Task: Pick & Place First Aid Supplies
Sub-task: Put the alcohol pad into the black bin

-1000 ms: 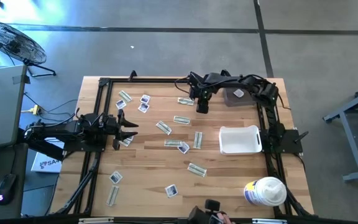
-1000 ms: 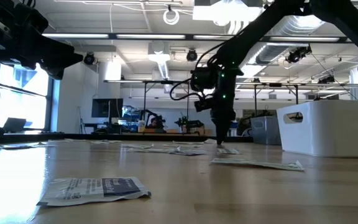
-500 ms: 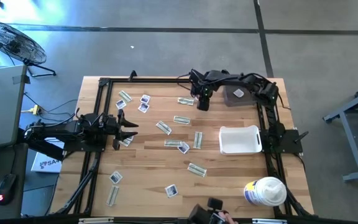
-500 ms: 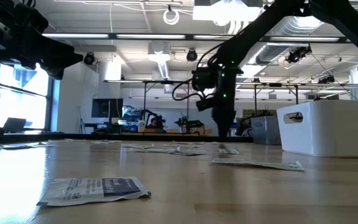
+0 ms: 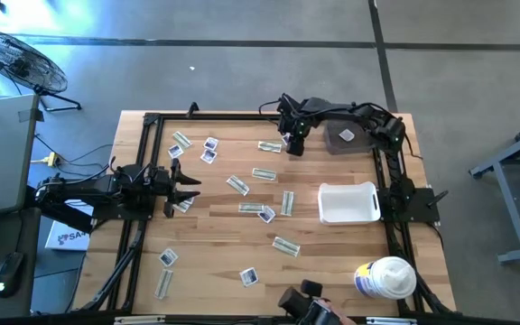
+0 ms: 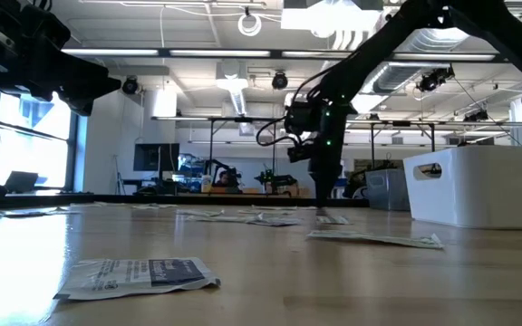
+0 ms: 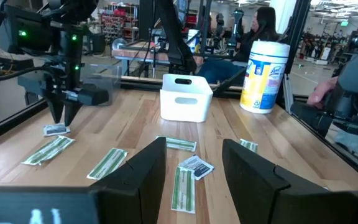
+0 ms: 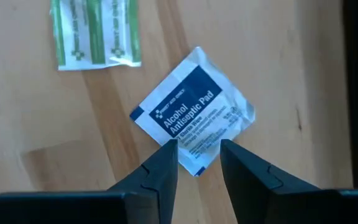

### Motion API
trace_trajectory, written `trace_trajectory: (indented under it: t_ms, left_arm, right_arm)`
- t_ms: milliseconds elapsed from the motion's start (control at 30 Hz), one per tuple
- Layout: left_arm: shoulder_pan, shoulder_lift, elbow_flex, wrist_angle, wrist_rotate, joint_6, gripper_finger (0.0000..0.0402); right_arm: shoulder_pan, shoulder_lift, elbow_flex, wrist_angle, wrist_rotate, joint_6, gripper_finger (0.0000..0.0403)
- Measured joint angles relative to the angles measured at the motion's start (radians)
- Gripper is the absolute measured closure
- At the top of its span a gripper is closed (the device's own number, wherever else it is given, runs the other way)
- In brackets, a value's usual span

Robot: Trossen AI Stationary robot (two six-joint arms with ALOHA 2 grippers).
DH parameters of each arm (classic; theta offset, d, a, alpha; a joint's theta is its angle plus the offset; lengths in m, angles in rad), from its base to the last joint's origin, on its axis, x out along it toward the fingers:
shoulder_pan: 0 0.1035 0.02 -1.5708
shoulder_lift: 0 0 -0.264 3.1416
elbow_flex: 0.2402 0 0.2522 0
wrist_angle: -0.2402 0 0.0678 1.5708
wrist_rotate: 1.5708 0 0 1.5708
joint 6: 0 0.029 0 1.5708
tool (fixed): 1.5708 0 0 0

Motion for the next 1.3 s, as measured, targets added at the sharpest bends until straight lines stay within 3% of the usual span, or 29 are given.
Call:
trace_trajectory:
  t_ms: [133,433,567,700,967,1300]
  left_arm:
    - [0.000,0.000,0.000,0.000,0.000,0.000,0.0246]
    - [0.000,0.000,0.000,0.000,0.000,0.000,0.0246]
    - [0.000,0.000,0.000,0.000,0.000,0.000,0.0246]
    - [0.000,0.000,0.000,0.000,0.000,0.000,0.0246]
    - [0.000,0.000,0.000,0.000,0.000,0.000,0.0246]
    - [0.000,0.000,0.000,0.000,0.000,0.000,0.0246]
  right_arm:
    - [-0.004,0.000,-0.010,-0.011,-0.005,0.049,0.0288]
    - [0.000,-0.003,-0.002,-0.127,-0.046,0.352,0.0288]
    - [0.018,-0.024,-0.007,-0.145,-0.057,0.369,0.0288]
    - [0.039,-0.071,-0.005,-0.134,-0.056,0.264,0.0288]
    - [0.082,-0.076,-0.029,-0.154,0.034,-0.171,0.0288]
    - [0.100,-0.079,-0.138,-0.057,0.186,-0.282,0.0288]
